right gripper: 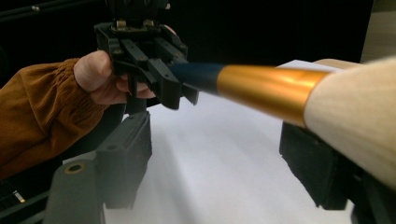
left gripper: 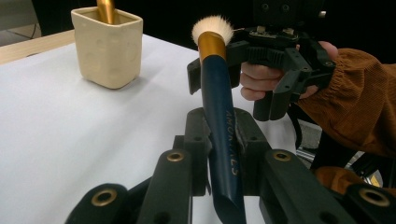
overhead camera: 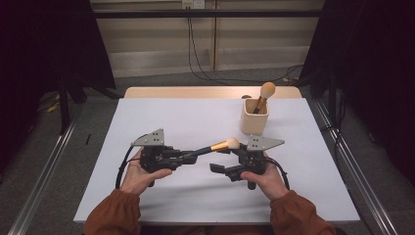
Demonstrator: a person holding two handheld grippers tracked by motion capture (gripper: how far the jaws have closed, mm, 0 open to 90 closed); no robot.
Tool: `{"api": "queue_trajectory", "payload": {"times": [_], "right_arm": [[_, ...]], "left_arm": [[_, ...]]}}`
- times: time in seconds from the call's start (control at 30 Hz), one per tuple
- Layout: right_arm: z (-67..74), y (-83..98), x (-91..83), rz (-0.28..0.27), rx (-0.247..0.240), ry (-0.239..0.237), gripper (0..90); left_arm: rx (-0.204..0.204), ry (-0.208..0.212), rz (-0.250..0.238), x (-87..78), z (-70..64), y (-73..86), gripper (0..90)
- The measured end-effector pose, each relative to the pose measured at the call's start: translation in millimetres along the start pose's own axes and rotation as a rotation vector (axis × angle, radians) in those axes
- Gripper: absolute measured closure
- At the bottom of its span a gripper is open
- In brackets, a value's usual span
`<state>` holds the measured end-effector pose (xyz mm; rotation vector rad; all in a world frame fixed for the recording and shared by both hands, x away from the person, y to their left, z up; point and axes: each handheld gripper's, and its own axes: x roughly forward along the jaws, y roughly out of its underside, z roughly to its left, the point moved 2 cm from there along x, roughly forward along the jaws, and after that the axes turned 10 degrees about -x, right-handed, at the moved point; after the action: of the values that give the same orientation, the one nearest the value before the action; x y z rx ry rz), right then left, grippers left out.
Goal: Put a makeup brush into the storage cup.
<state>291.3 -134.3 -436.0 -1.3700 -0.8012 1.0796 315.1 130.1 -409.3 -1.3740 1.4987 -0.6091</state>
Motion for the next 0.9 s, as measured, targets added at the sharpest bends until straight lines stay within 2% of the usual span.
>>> {"api": "queue_trajectory", "payload": {"times": [0.17,0.53,0.77,0.9], "right_arm": [[-0.8,-1.1,-1.3,-0.023,0.014,-0.003,38.2],[-2.8,-1.2,-2.9,-0.03,0.034,0.001,40.1],[-5.1,-1.8,-4.4,-0.046,0.064,0.004,41.3],[-6.9,-2.4,-6.2,-0.063,0.079,0.003,46.1]], "left_arm": [[0.006,0.002,0.002,3.6,0.4,2.0,78.5],[0.007,0.005,-0.002,6.3,0.2,4.8,78.5],[0.035,0.014,-0.013,10.2,1.0,8.4,78.4],[0.048,0.01,-0.023,12.7,1.4,10.8,78.4]]}}
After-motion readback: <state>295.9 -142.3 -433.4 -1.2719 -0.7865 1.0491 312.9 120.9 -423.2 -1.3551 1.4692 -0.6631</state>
